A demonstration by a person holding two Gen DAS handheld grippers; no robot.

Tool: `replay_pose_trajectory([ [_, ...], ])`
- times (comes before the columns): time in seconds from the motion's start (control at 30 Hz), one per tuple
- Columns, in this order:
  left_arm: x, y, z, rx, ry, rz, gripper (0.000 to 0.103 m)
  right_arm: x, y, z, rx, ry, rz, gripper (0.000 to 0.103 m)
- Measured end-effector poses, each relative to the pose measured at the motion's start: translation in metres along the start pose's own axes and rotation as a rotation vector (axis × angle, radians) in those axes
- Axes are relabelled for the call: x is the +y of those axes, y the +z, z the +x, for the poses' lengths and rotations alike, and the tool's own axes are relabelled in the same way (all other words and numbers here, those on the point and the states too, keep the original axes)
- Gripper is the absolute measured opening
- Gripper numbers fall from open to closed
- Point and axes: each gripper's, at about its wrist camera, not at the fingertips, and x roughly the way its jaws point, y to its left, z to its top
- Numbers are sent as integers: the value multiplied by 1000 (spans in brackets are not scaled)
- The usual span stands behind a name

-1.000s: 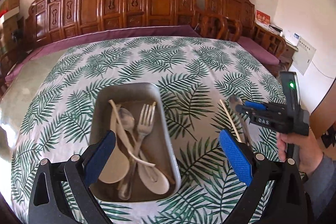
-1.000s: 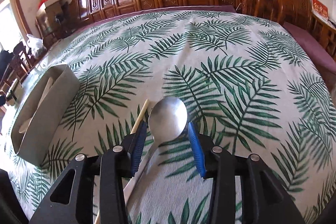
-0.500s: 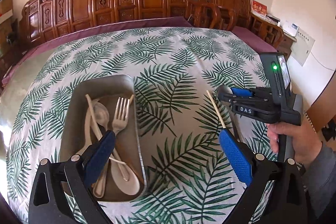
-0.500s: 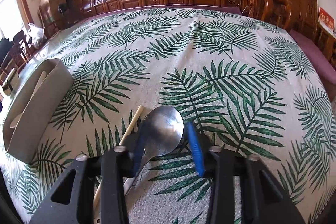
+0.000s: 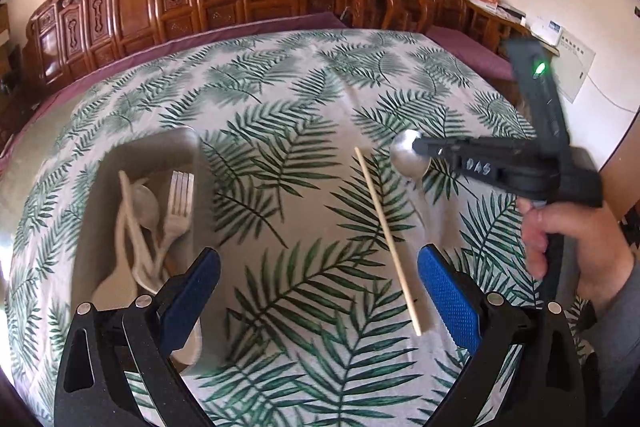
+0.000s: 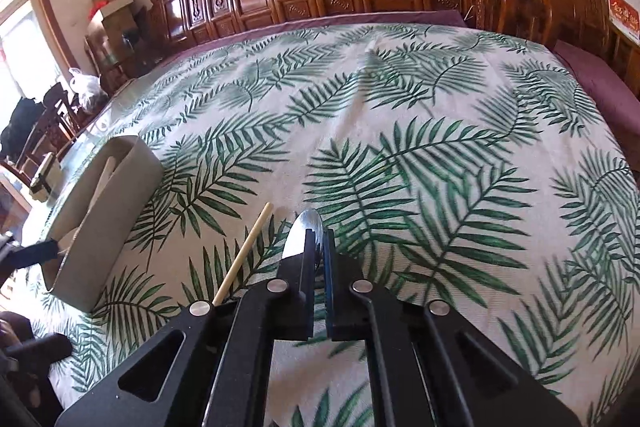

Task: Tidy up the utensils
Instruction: 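Lower the left gripper onto the wooden chopstick and close while the right holds the metal spoon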

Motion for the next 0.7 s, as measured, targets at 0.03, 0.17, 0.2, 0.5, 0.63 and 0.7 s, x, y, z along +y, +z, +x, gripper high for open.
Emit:
replay_pose_trajectory([
  [0.03,-3,-1,3,7,-3,2,95,-2,1,-5,-7,7,4,3],
  [0.17,-13,-1,17,31,-11,16,95,-11,3,-23,-27,14,6,2],
  [0.2,-16,-1,21,36,-15,19,95,-13,3,-26,-31,12,9,2],
  [0.5,-42,0,49,93,-43,57,61,-17,7,-39,-50,9,12,2],
  [0.63,-48,-2,59,114,-39,69,44,-16,5,-37,-40,-9,0,2],
  [0.7,-48,-2,63,123,-37,65,38,-16,4,-35,-35,-13,0,2],
])
